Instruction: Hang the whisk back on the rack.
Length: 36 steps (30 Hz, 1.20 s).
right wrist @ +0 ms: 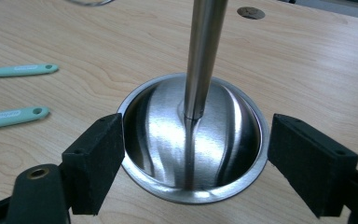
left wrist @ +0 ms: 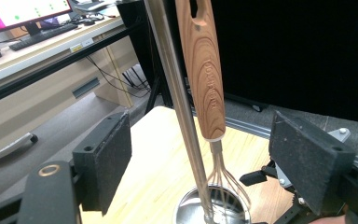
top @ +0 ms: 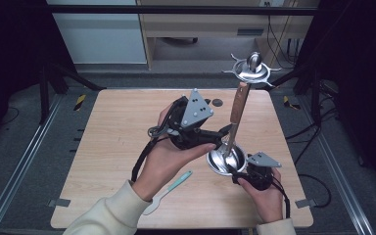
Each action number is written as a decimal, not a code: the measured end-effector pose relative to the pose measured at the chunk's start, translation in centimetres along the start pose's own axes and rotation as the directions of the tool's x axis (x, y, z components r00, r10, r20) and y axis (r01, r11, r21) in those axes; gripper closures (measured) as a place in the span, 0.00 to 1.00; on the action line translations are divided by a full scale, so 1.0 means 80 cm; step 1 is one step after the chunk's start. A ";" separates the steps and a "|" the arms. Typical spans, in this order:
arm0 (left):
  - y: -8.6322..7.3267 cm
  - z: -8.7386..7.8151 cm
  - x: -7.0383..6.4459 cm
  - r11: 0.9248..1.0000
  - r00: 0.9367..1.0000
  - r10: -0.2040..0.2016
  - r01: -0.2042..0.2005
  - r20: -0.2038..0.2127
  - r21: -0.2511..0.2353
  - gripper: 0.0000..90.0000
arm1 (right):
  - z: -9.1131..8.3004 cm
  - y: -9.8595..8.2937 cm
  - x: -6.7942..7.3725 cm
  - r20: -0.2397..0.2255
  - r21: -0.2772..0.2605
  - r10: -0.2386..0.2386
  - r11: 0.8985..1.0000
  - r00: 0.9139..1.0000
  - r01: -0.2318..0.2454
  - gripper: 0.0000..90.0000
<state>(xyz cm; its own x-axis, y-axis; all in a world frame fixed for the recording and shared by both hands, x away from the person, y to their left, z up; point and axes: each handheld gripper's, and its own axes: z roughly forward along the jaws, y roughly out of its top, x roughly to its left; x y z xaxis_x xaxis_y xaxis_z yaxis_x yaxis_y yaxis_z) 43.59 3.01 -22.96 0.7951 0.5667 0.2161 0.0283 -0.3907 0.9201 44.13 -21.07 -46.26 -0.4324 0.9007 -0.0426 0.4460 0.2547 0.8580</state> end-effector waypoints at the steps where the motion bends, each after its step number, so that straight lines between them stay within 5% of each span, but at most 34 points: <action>1: 0.000 -0.001 0.001 1.000 1.000 -0.003 0.003 -0.001 -0.001 0.23 | 0.000 0.000 -0.001 0.003 0.001 0.000 1.000 1.000 0.000 0.21; 18: 0.021 -0.008 0.013 1.000 1.000 0.006 -0.006 0.006 -0.005 0.25 | -0.001 -0.004 -0.006 0.004 0.036 -0.018 0.999 1.000 0.018 0.13; 25: 0.033 -0.013 0.021 1.000 1.000 0.001 -0.001 -0.016 -0.013 0.34 | -0.004 -0.007 -0.010 0.011 0.028 -0.001 1.000 1.000 0.000 0.15; 36: 0.052 -0.020 0.047 0.996 0.998 -0.067 0.067 -0.004 -0.053 0.68 | -0.004 -0.007 -0.011 0.015 0.029 0.001 1.000 1.000 -0.002 0.17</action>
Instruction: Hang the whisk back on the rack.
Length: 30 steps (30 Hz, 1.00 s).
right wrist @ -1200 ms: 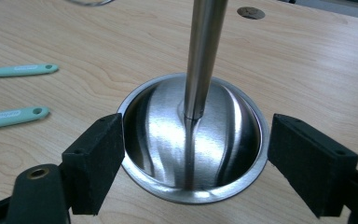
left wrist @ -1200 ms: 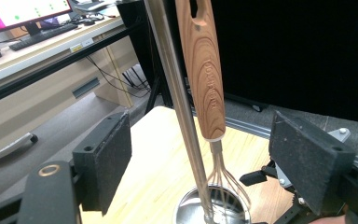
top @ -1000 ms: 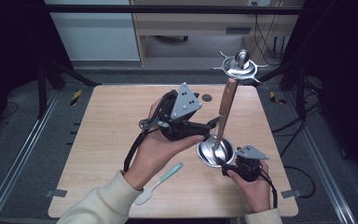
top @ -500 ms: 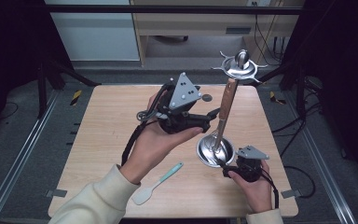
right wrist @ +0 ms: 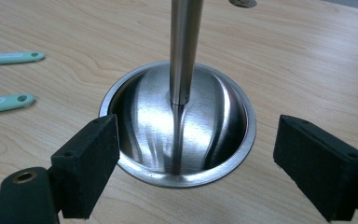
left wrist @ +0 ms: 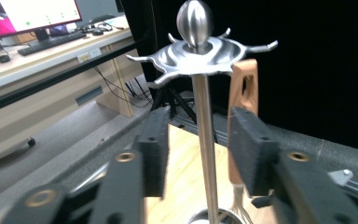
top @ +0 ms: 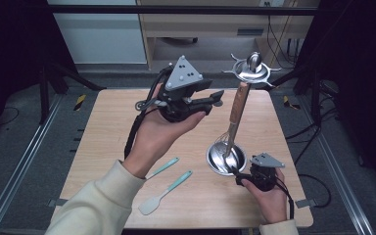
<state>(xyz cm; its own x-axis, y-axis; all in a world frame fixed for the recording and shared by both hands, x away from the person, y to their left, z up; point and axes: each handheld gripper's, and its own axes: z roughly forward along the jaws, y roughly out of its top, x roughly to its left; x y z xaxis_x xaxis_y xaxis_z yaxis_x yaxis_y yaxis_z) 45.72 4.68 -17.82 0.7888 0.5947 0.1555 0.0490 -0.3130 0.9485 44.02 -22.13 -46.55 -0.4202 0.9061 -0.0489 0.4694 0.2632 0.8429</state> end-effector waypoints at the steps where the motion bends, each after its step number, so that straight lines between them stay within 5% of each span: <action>1: 0.002 0.000 0.001 1.000 1.000 -0.001 0.001 0.000 -0.004 0.71 | 0.000 0.000 0.000 0.000 0.000 0.004 1.000 1.000 -0.004 0.17; 8: 0.011 0.004 0.003 1.000 1.000 0.013 -0.013 -0.004 0.000 0.83 | 0.000 0.000 0.000 0.004 -0.001 0.003 1.000 1.000 -0.003 0.18; 13: 0.012 0.007 0.000 1.000 1.000 0.014 -0.014 -0.001 0.001 0.83 | -0.002 0.001 -0.001 0.004 -0.013 0.002 1.000 1.000 -0.002 0.22; 15: 0.011 0.009 -0.002 1.000 1.000 0.016 -0.016 0.003 0.004 0.83 | -0.005 0.003 -0.002 -0.001 -0.024 0.010 1.000 1.000 -0.010 0.32; 16: 0.010 0.010 -0.002 1.000 1.000 0.018 -0.018 0.002 0.006 0.83 | -0.011 0.005 -0.005 -0.008 -0.054 0.025 0.998 1.000 -0.026 0.46; 17: 0.009 0.010 -0.003 1.000 1.000 0.017 -0.017 0.005 0.008 0.83 | -0.011 0.005 -0.005 -0.008 -0.054 0.025 0.998 1.000 -0.026 0.46; 18: 0.009 0.011 -0.003 1.000 1.000 0.018 -0.018 0.007 0.013 0.82 | -0.022 0.010 -0.009 -0.021 -0.084 0.050 0.995 0.999 -0.051 0.65; 19: 0.008 0.011 -0.004 1.000 1.000 0.021 -0.021 0.006 0.015 0.82 | -0.022 0.010 -0.009 -0.021 -0.084 0.050 0.995 0.999 -0.051 0.65; 20: 0.005 0.012 -0.004 1.000 1.000 0.021 -0.022 0.011 0.019 0.82 | -0.033 0.018 -0.014 -0.008 -0.117 0.059 0.991 0.998 -0.059 0.83; 21: 0.005 0.012 -0.004 1.000 1.000 0.021 -0.022 0.011 0.019 0.81 | -0.033 0.018 -0.014 -0.008 -0.117 0.059 0.991 0.998 -0.059 0.83; 22: 0.002 0.013 -0.004 0.999 1.000 0.028 -0.028 0.010 0.024 0.80 | -0.045 0.027 -0.019 -0.003 -0.165 0.080 0.983 0.997 -0.079 0.93; 26: -0.005 0.014 -0.003 0.999 1.000 0.020 -0.020 0.006 0.027 0.72 | -0.065 0.044 -0.030 0.005 -0.224 0.095 0.970 0.996 -0.091 1.00; 30: -0.015 0.016 0.001 0.999 1.000 0.009 -0.009 0.004 0.041 0.68 | -0.074 0.051 -0.038 0.004 -0.231 0.096 0.969 0.995 -0.092 1.00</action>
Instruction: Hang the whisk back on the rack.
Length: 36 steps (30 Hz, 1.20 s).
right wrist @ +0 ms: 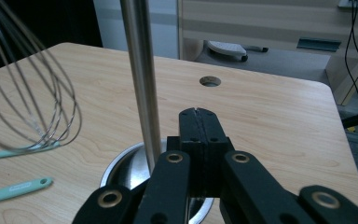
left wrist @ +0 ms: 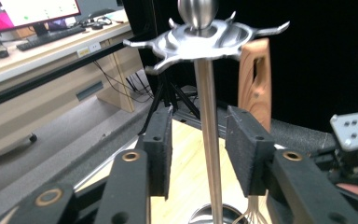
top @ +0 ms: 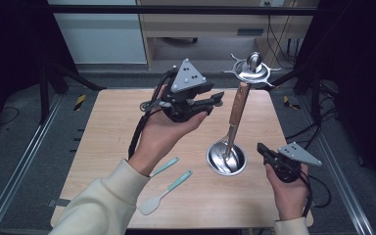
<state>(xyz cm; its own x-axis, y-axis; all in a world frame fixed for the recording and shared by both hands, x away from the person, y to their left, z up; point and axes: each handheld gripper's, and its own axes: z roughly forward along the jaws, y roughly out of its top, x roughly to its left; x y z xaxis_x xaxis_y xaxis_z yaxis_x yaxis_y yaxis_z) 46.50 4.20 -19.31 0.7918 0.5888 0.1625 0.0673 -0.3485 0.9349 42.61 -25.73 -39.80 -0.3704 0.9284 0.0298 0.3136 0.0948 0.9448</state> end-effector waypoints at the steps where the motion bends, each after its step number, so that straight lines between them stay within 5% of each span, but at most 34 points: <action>1: -0.003 0.001 0.001 1.000 1.000 0.002 -0.002 0.001 0.010 0.67 | -0.002 0.001 -0.002 0.002 0.000 0.000 1.000 1.000 0.000 1.00; 10: -0.035 0.005 0.013 0.996 1.000 -0.001 0.003 -0.025 0.088 0.53 | -0.002 -0.008 -0.008 0.000 0.005 0.003 1.000 1.000 -0.003 1.00; 24: -0.107 0.013 0.028 0.972 0.999 0.023 -0.012 -0.045 0.235 0.28 | -0.002 -0.002 -0.009 -0.003 0.006 -0.012 1.000 1.000 0.012 1.00; 36: -0.158 0.013 0.036 0.952 0.999 -0.021 0.034 -0.044 0.303 0.16 | -0.005 0.013 -0.009 -0.019 -0.003 -0.019 1.000 1.000 0.019 1.00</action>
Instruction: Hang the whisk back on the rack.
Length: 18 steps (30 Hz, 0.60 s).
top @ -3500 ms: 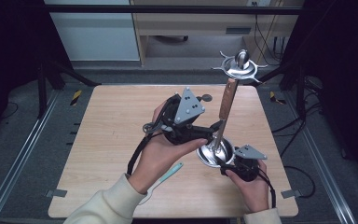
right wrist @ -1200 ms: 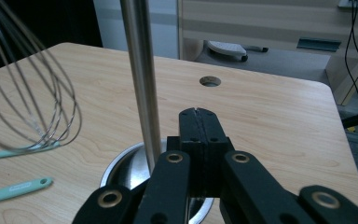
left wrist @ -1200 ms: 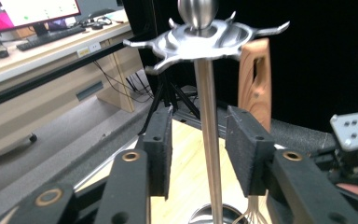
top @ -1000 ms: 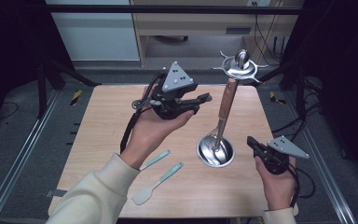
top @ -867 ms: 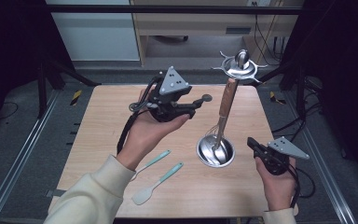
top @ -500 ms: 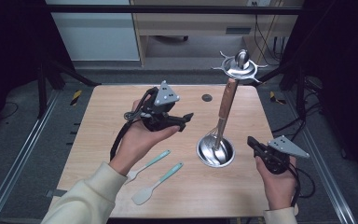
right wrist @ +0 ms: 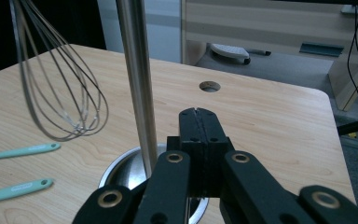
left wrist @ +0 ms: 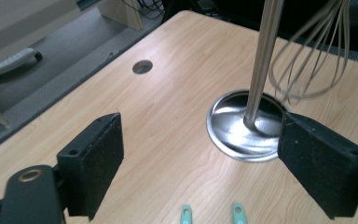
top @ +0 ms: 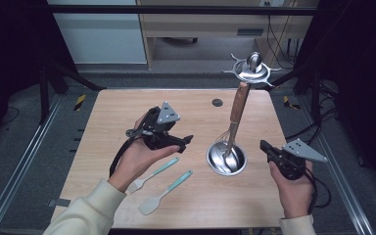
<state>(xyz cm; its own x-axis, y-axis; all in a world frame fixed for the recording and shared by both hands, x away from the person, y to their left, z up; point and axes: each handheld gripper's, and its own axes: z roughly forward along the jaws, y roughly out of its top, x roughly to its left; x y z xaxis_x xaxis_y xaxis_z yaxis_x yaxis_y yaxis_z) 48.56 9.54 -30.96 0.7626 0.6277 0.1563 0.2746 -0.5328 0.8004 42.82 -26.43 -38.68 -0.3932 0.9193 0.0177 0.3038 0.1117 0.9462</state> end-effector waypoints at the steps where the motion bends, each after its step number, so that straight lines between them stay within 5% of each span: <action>1: -0.005 0.002 0.000 1.000 1.000 -0.003 0.003 0.001 0.008 0.15 | -0.001 0.002 0.000 -0.001 -0.003 -0.003 1.000 1.000 0.003 1.00; 18: -0.093 0.028 0.007 0.993 1.000 -0.023 0.024 -0.009 0.112 0.10 | -0.011 0.058 0.000 -0.010 -0.048 -0.057 0.997 0.998 0.056 1.00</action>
<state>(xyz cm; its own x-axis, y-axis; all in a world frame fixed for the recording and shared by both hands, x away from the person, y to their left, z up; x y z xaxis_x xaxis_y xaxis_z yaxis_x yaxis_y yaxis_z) 48.29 12.55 -38.11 0.7507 0.6449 0.1433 0.3565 -0.5780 0.7341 43.44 -26.23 -34.04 -0.4185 0.9076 -0.0326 0.2397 0.1451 0.9600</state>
